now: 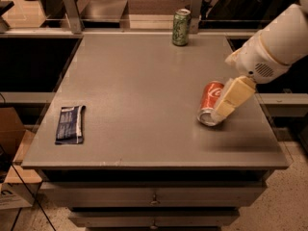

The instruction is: Move coke can near rxbar blueberry

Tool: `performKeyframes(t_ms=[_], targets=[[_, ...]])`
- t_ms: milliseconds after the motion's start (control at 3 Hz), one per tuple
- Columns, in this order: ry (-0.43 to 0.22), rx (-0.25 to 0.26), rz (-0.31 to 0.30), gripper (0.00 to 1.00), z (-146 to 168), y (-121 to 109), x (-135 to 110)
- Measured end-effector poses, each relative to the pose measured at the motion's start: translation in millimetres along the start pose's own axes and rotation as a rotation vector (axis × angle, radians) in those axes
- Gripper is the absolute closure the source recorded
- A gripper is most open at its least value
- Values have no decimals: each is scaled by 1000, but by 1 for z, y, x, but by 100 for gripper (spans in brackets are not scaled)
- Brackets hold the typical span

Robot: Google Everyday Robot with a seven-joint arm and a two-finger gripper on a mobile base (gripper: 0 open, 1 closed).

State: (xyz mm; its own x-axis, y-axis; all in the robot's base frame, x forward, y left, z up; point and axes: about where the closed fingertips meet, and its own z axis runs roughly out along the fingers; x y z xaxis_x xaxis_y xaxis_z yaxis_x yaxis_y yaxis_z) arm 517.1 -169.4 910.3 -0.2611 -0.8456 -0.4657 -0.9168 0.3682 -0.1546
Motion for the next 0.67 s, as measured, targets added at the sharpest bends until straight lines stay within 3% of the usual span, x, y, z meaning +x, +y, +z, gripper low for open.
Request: performKeyframes(t_ms=[667], targets=[[-15,-56,79,0,52,-20,9]])
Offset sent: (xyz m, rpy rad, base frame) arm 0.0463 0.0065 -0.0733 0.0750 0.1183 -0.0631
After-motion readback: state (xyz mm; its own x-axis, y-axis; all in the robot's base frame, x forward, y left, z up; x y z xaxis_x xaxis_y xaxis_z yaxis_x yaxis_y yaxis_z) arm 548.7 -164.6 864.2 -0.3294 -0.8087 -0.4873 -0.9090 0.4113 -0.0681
